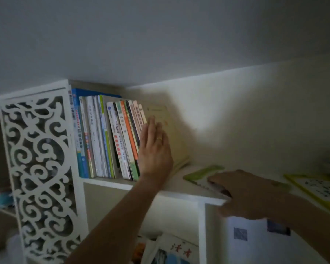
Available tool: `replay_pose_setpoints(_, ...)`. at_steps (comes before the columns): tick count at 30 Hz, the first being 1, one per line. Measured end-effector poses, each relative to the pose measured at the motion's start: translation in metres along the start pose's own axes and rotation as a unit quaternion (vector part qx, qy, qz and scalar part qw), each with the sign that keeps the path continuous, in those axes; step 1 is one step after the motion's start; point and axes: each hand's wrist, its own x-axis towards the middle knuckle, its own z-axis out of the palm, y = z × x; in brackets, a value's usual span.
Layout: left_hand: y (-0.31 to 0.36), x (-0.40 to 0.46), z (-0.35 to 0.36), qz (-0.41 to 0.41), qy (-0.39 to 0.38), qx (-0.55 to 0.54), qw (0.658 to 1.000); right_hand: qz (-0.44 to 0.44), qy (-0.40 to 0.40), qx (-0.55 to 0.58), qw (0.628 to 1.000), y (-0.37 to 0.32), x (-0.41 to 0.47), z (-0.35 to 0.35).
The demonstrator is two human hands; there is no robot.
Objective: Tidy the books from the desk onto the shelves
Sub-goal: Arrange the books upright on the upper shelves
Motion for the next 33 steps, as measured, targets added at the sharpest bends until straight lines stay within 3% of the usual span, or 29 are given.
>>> replay_pose_setpoints(4,-0.007,0.001,-0.001,0.001,-0.050,0.057,0.997,0.018,0.117,-0.135,0.984,-0.002,-0.037,0.011)
replay_pose_setpoints(6,-0.002,-0.002,-0.009,-0.006,-0.026,0.008,1.000,0.026,0.202,-0.167,0.965,-0.001,-0.048,0.021)
replay_pose_setpoints(8,0.011,-0.023,-0.025,-0.011,0.048,-0.112,0.992,0.039,0.305,-0.138,0.941,0.006,-0.060,0.034)
replay_pose_setpoints(10,0.028,-0.070,-0.052,-0.028,0.098,-0.285,0.953,0.023,0.430,-0.136,0.892,0.004,-0.079,0.052)
replay_pose_setpoints(11,0.038,-0.097,-0.069,-0.059,0.051,-0.373,0.924,0.003,0.461,-0.144,0.875,0.000,-0.089,0.064)
replay_pose_setpoints(12,0.049,-0.121,-0.085,-0.099,-0.047,-0.461,0.880,-0.013,0.482,-0.145,0.864,-0.006,-0.099,0.075)
replay_pose_setpoints(13,0.060,-0.142,-0.098,-0.144,-0.155,-0.553,0.806,-0.018,0.489,-0.139,0.861,-0.013,-0.108,0.086)
replay_pose_setpoints(14,0.070,-0.159,-0.103,-0.187,-0.223,-0.642,0.709,-0.019,0.491,-0.139,0.860,-0.018,-0.117,0.098)
replay_pose_setpoints(15,0.078,-0.174,-0.102,-0.222,-0.238,-0.701,0.635,-0.028,0.479,-0.132,0.867,-0.022,-0.123,0.109)
replay_pose_setpoints(16,0.083,-0.184,-0.101,-0.235,-0.217,-0.726,0.608,-0.035,0.447,-0.110,0.887,-0.027,-0.131,0.118)
replay_pose_setpoints(18,0.085,-0.194,-0.102,-0.220,-0.159,-0.743,0.612,-0.051,0.354,-0.024,0.934,-0.027,-0.147,0.133)
replay_pose_setpoints(19,0.085,-0.200,-0.103,-0.199,-0.158,-0.744,0.618,-0.050,0.340,0.024,0.939,-0.022,-0.157,0.137)
replay_pose_setpoints(22,0.092,-0.231,-0.105,-0.167,-0.231,-0.766,0.576,0.058,0.380,0.152,0.911,0.010,-0.196,0.156)
replay_pose_setpoints(24,0.112,-0.261,-0.102,-0.165,-0.300,-0.759,0.554,0.169,0.332,0.316,0.873,0.034,-0.225,0.177)
replay_pose_setpoints(26,0.143,-0.296,-0.087,-0.146,-0.374,-0.724,0.561,0.245,0.234,0.492,0.802,0.057,-0.249,0.210)
replay_pose_setpoints(28,0.185,-0.328,-0.059,-0.147,-0.434,-0.681,0.572,0.312,0.196,0.530,0.764,0.084,-0.271,0.255)
replay_pose_setpoints(33,0.302,-0.386,0.009,-0.229,-0.534,-0.616,0.532,0.471,0.196,0.563,0.650,0.149,-0.313,0.339)
